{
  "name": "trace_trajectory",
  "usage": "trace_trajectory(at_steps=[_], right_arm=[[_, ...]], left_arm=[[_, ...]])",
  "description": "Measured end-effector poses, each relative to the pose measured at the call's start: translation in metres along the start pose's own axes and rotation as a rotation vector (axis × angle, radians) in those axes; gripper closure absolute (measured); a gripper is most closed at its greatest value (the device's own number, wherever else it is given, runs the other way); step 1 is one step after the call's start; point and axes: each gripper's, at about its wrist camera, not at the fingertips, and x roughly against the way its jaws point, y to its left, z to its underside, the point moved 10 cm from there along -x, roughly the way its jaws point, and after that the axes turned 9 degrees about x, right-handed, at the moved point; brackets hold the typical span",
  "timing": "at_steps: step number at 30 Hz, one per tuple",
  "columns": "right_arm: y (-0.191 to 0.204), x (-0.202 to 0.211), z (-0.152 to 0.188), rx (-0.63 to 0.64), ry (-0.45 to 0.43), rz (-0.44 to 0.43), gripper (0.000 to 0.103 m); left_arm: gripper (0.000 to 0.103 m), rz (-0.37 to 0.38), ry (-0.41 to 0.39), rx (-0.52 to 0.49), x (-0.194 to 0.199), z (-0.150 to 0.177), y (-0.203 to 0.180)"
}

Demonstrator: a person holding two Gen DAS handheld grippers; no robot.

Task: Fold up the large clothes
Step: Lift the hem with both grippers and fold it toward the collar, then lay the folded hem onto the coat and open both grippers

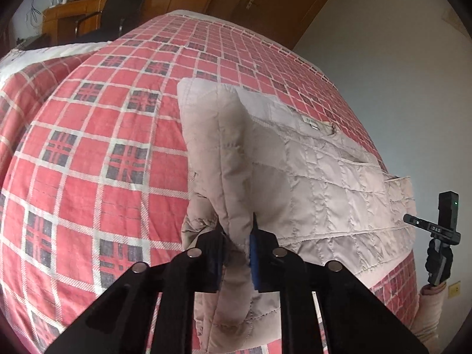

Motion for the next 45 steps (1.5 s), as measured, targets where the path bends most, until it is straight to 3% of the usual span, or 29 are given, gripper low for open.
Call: trace_trajectory(at_steps=[6, 11, 19, 24, 32, 38, 42, 44, 45], right_arm=[[0.024, 0.041, -0.016, 0.055, -0.101, -0.019, 0.095], [0.030, 0.064, -0.053, 0.068, -0.186, -0.008, 0.096], [-0.009, 0.041, -0.125, -0.024, -0.221, 0.045, 0.096], [-0.043, -0.006, -0.146, -0.094, -0.166, 0.067, 0.096], [-0.086, -0.081, -0.138, -0.185, -0.041, 0.118, 0.095], [-0.095, -0.103, -0.123, -0.206, -0.004, 0.121, 0.090], [-0.092, -0.089, -0.123, -0.184, -0.027, 0.141, 0.082], [-0.089, -0.073, -0.119, -0.166, -0.048, 0.143, 0.069], [-0.087, -0.065, -0.117, -0.159, -0.062, 0.138, 0.067]], left_arm=[[0.093, 0.034, -0.152, -0.057, 0.047, -0.009, -0.032], [0.094, 0.053, -0.285, -0.111, 0.080, -0.038, -0.065], [0.094, 0.012, -0.359, -0.079, 0.054, -0.111, -0.073], [0.094, -0.026, -0.284, -0.022, -0.005, -0.140, -0.051], [0.092, -0.147, -0.105, 0.040, -0.090, -0.134, -0.008], [0.088, -0.155, -0.071, 0.044, -0.101, -0.124, 0.000], [0.082, -0.132, -0.067, 0.068, -0.083, -0.125, 0.000], [0.078, -0.102, -0.075, 0.075, -0.070, -0.125, 0.000], [0.076, -0.084, -0.082, 0.073, -0.060, -0.123, -0.001]])
